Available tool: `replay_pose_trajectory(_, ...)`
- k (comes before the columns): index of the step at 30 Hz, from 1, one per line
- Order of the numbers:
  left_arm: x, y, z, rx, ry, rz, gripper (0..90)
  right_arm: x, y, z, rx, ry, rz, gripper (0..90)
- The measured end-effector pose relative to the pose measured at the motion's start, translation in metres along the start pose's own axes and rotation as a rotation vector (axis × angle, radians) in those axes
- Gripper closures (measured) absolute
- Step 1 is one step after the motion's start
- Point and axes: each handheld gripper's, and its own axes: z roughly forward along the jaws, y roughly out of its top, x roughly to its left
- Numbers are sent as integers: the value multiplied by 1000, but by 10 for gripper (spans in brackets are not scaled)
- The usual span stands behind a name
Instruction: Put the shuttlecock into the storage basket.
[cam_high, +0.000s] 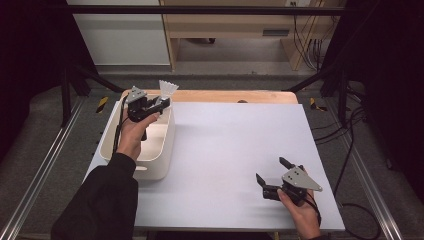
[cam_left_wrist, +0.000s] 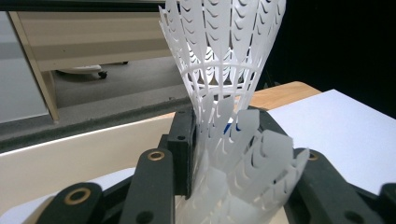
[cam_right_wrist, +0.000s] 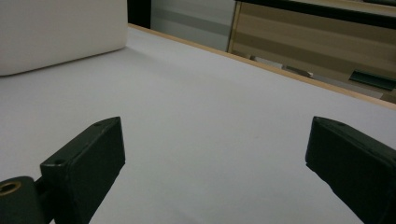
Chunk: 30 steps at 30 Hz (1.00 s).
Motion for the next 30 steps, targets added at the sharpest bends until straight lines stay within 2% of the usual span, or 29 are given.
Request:
replay_pose_trajectory(4,-1,0,1,-3,-2,9,645,0,0,0,1,2,0,48)
replay_pose_trajectory(15,1,-1,0,-5,-1,1,644,1,0,1,3,7,0,48)
replay_pose_trajectory(30,5,-5,1,-11,4,-39,644,1,-1,1,7,11,-1,50)
